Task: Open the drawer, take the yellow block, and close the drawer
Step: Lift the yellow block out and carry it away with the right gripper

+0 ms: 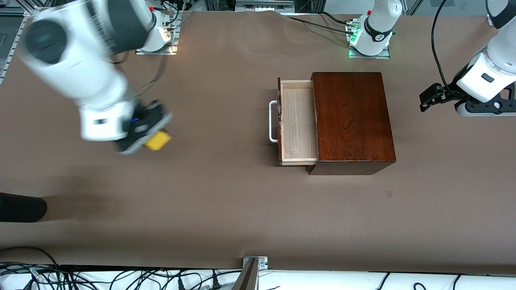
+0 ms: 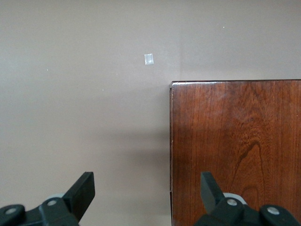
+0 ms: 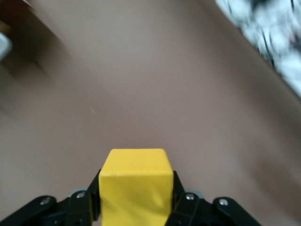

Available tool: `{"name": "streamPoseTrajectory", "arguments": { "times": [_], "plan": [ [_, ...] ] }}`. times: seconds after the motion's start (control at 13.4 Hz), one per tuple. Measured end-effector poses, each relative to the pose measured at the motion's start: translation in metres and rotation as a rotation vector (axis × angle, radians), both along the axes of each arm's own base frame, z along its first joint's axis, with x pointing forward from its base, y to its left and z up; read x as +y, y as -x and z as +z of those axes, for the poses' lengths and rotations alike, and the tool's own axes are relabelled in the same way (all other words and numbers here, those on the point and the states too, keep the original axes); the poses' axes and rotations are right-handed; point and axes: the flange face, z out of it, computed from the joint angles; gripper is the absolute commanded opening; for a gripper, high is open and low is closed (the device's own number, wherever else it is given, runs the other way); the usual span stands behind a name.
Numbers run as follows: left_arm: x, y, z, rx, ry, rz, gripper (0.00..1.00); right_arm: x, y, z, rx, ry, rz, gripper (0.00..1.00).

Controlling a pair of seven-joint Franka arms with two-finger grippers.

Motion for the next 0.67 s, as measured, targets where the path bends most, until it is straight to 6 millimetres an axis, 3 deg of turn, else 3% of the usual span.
{"name": "streamPoseTrajectory", "arguments": {
  "times": [0.15,0.3,0.45,0.67],
  "plan": [
    [0.000,0.000,0.000,0.000,0.000,0.000,1.00,-0.067,0.006,-0.060,0.055,0.014,-0.108,0.00],
    [0.000,0.000,0.000,0.000,0.000,0.000,1.00,-0.111,0.020,-0.128,0.082,0.025,-0.206,0.00],
    [-0.001,0.000,0.000,0.000,0.000,-0.003,1.00,-0.134,0.038,-0.182,0.094,0.033,-0.294,0.00],
    [-0.005,0.000,0.002,-0.004,0.000,-0.008,1.00,-0.135,0.062,-0.232,0.090,0.036,-0.413,0.00]
  ]
}}
